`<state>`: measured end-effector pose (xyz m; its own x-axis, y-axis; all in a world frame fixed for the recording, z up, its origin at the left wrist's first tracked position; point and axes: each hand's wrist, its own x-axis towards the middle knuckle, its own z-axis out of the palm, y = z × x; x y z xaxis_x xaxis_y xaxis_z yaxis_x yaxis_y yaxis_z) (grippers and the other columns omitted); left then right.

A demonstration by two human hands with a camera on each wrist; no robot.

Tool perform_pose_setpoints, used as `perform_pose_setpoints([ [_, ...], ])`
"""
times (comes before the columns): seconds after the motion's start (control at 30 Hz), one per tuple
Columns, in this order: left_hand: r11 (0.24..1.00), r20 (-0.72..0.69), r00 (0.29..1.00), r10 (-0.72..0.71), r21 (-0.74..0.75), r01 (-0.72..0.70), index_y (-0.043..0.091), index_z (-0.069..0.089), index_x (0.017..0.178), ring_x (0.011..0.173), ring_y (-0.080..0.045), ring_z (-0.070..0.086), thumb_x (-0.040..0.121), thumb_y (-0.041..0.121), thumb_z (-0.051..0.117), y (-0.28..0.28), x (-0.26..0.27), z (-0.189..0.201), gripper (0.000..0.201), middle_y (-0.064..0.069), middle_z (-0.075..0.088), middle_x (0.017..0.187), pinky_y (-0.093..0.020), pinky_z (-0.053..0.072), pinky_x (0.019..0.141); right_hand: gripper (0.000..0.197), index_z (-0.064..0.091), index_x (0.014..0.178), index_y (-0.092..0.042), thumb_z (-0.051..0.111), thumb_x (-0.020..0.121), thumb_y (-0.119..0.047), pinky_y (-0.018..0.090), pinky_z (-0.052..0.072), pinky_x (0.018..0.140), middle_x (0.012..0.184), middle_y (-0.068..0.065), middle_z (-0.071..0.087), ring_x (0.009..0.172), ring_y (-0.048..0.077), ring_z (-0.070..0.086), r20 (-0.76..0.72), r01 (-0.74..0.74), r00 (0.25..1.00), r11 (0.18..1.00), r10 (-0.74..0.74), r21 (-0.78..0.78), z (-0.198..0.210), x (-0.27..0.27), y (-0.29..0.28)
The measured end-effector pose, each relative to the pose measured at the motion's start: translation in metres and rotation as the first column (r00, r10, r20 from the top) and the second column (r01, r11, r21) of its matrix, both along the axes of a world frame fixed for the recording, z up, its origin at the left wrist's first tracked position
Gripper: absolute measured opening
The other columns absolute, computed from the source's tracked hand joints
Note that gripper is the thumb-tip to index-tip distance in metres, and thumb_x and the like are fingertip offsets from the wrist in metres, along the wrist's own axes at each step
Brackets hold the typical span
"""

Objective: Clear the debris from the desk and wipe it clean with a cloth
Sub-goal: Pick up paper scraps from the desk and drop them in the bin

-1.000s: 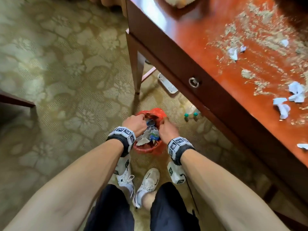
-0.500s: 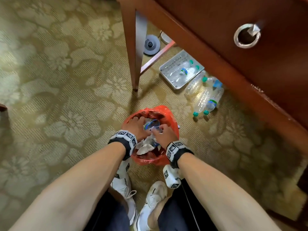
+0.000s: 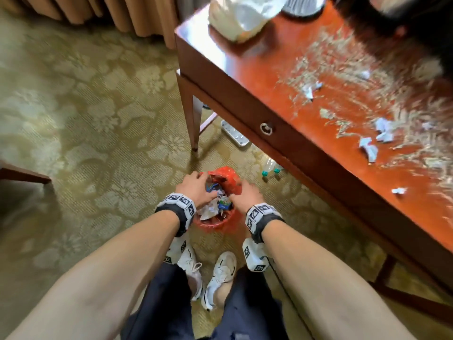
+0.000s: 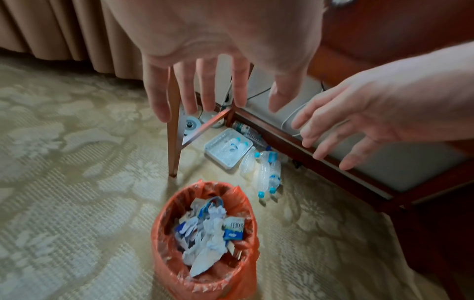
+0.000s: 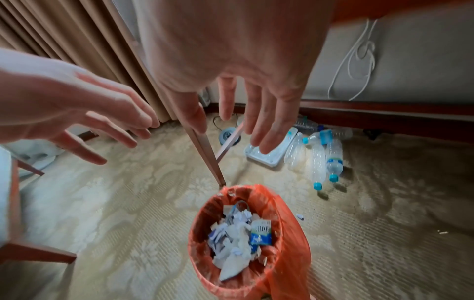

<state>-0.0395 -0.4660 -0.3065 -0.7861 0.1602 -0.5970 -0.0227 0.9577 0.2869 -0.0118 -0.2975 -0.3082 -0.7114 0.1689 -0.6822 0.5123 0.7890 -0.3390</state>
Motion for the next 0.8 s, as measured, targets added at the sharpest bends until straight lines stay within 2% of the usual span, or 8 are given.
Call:
perform_pose_setpoints([
  [0.17,0.998,-0.080,0.997,0.003,0.060,0.002,0.027,0.049,0.128,0.121,-0.027,0.047,0.087,0.052,0.056,0.001,-0.013,0.108,0.049,-0.006,0.049,0.130,-0.044,0.047,0.095,0.044,0.051,0.125,-0.022,0.062,0.085,-0.035,0.039,0.044,0.099,0.129,0.006,0.056,0.118,0.030,0.055,-0.090,0.026,0.996,0.999,-0.024,0.026,0.102,-0.005,0.002],
  [0.3,0.996,-0.113,0.993,-0.022,0.079,0.031,0.028,0.048,0.128,0.123,-0.025,0.046,0.088,0.051,0.054,0.007,-0.012,0.170,0.047,-0.004,0.048,0.131,-0.044,0.046,0.096,0.039,0.052,0.121,-0.025,0.061,0.085,-0.033,0.036,0.044,0.099,0.129,0.005,0.056,0.116,0.028,0.056,-0.136,0.079,0.988,0.996,-0.073,0.040,0.161,0.000,0.012],
  [0.47,0.991,-0.136,0.986,-0.101,0.076,0.112,0.028,0.048,0.128,0.121,-0.024,0.045,0.087,0.048,0.053,0.013,-0.023,0.209,0.046,-0.004,0.048,0.130,-0.042,0.046,0.095,0.041,0.051,0.125,-0.027,0.058,0.084,-0.030,0.037,0.044,0.098,0.129,0.003,0.054,0.115,0.029,0.054,-0.140,0.167,0.978,0.984,-0.157,0.067,0.201,0.004,0.022],
  [0.57,0.979,-0.175,0.969,-0.177,0.071,0.192,0.027,0.047,0.131,0.123,-0.025,0.045,0.087,0.047,0.055,0.030,-0.043,0.230,0.049,-0.006,0.045,0.137,-0.041,0.044,0.096,0.041,0.049,0.128,-0.026,0.058,0.088,-0.030,0.037,0.044,0.096,0.129,0.003,0.053,0.114,0.028,0.054,-0.184,0.210,0.963,0.975,-0.195,0.066,0.224,-0.002,0.036],
  [0.67,0.963,-0.185,0.951,-0.248,0.064,0.263,0.025,0.046,0.133,0.121,-0.025,0.048,0.088,0.047,0.056,0.052,-0.057,0.245,0.051,-0.007,0.046,0.135,-0.040,0.045,0.095,0.042,0.049,0.129,-0.025,0.058,0.089,-0.029,0.037,0.046,0.094,0.127,0.002,0.054,0.112,0.026,0.055,-0.202,0.278,0.945,0.957,-0.258,0.080,0.241,-0.002,0.058],
  [0.8,0.939,-0.202,0.929,-0.310,0.089,0.333,0.024,0.048,0.131,0.118,-0.028,0.050,0.087,0.045,0.059,0.091,-0.071,0.256,0.051,-0.009,0.048,0.131,-0.045,0.047,0.096,0.041,0.048,0.130,-0.022,0.056,0.090,-0.024,0.042,0.044,0.101,0.130,0.005,0.052,0.118,0.030,0.051,-0.209,0.346,0.924,0.933,-0.321,0.098,0.253,0.000,0.098],
])
